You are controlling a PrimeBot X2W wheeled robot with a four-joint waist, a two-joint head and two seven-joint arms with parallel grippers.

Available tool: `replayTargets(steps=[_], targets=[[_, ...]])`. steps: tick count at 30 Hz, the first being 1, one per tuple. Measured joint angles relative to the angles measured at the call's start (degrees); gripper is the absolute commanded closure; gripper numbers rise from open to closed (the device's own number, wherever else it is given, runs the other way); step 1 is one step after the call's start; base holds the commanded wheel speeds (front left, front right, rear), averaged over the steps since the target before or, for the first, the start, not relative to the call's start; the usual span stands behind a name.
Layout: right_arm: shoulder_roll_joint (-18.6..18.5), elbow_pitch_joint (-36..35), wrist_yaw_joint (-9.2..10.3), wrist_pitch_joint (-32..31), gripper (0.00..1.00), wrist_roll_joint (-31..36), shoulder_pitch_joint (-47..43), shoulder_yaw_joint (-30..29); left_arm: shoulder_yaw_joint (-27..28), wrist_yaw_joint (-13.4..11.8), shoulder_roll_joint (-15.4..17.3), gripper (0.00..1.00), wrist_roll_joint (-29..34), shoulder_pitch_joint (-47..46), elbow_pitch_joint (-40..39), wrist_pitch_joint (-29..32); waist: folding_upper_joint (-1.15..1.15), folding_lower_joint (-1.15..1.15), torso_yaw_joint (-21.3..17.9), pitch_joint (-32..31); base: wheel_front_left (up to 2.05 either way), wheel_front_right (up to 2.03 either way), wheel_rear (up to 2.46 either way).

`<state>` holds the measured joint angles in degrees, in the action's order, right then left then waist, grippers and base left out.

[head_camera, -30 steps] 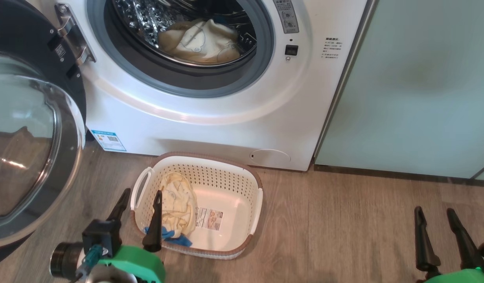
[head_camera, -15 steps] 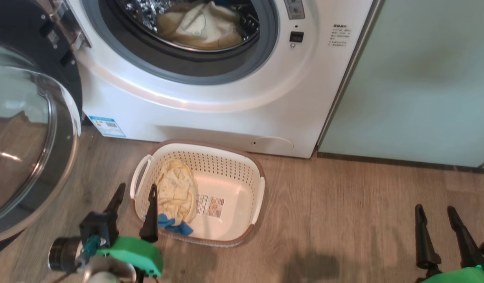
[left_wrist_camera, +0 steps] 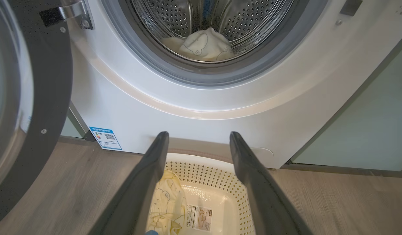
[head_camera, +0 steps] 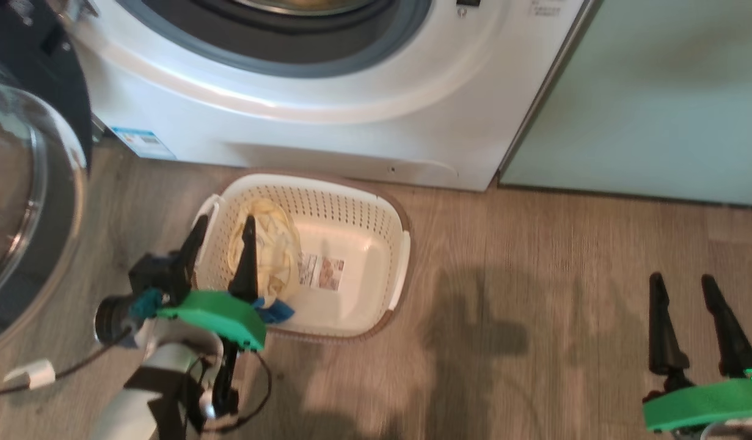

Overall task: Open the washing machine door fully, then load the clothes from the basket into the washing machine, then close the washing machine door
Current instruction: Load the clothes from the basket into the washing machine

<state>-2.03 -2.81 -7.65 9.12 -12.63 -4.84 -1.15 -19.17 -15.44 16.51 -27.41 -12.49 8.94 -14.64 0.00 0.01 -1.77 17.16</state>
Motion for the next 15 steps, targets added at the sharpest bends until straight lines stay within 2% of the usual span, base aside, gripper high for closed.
replayTargets(steps=[15], targets=[[0.0,0.1,0.0,3.1,0.0,-1.5,8.5,0.9,6.1,8.8,-6.0,0.0,2.6,-15.5,17.3,0.0,0.0,0.0,-2.9,15.1,0.0,0.0,0.0]])
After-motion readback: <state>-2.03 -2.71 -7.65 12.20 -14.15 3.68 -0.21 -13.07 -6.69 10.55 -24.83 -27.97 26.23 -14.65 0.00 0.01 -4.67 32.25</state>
